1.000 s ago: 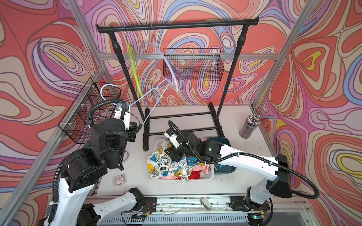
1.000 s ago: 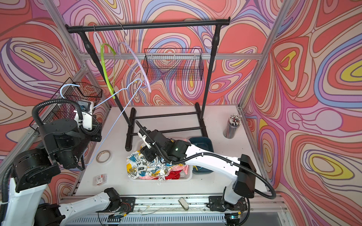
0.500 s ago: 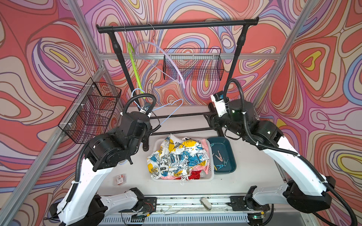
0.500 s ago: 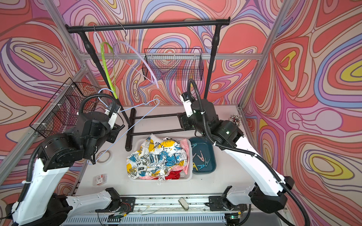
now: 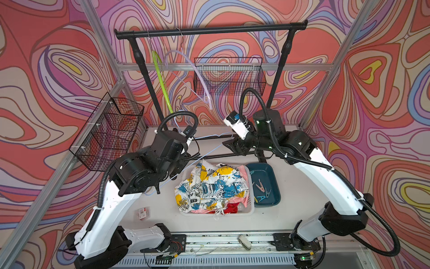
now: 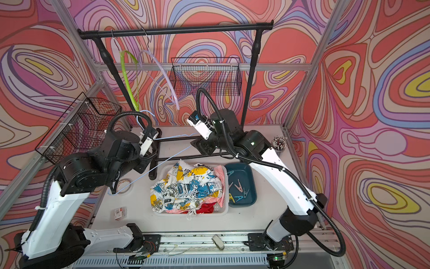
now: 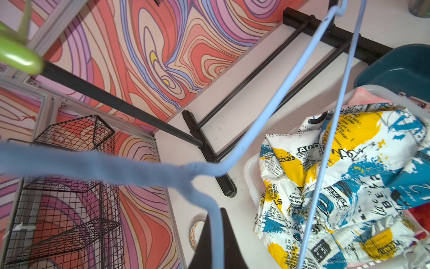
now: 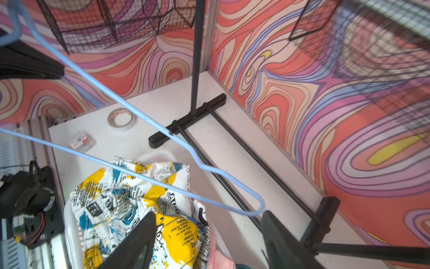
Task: Remove the clothespins securing shorts to the hanger
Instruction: Place the hanger on the clothesline.
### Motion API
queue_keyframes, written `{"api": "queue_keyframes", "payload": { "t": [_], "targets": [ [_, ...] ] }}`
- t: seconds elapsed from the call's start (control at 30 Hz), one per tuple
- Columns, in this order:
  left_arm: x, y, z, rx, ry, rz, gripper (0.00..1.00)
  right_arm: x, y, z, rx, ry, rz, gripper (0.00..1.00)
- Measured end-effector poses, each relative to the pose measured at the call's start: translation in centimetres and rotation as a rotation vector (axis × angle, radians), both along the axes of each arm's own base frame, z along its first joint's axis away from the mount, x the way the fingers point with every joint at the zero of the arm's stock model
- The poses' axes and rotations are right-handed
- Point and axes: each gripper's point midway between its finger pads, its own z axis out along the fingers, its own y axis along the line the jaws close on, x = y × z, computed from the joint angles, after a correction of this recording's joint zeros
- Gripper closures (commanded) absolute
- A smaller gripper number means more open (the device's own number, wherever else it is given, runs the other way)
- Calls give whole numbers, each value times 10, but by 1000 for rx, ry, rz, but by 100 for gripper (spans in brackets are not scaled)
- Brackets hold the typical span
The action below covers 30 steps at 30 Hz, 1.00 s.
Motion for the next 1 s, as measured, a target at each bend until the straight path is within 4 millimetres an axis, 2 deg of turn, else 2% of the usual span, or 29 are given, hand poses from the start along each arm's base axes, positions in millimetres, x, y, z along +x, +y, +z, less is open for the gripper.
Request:
{"api": "queue_keyframes", "payload": {
  "t": [0.1, 0.23, 0.27, 0.4, 0.43, 0.53, 0.6, 0.77, 0.8, 0.93, 1.0],
  "targets": [
    [2, -10, -4, 6, 22, -31, 100, -3, 11, -12, -23, 28, 62, 28],
    [4, -19, -3, -1, 34, -60, 100, -7, 17, -11, -22, 27, 113, 40],
    [4, -22, -3, -6, 39, -68, 100, -7, 17, -11, -22, 25, 118, 46],
    [-3, -34, -6, -36, 76, -143, 100, -5, 18, -13, -37, 9, 129, 91],
    [-5, -38, -7, -47, 84, -162, 100, -5, 19, -15, -49, 2, 137, 100],
    [-8, -40, -5, -55, 93, -190, 100, -11, 20, -28, -110, -16, 186, 100],
    [-13, -42, -8, -57, 116, -213, 96, -13, 18, -31, -122, -38, 197, 100],
    [-19, -57, -10, -99, 161, -277, 92, -23, -2, -26, -127, -129, 184, 100],
    [-20, -60, -9, -111, 166, -286, 89, -26, -8, -22, -124, -152, 177, 100],
    [-28, -65, -2, -160, 180, -321, 64, -31, -31, -5, -133, -237, 120, 100],
    [-36, -66, 3, -189, 193, -342, 56, -31, -42, 4, -138, -279, 87, 100]
  ]
}}
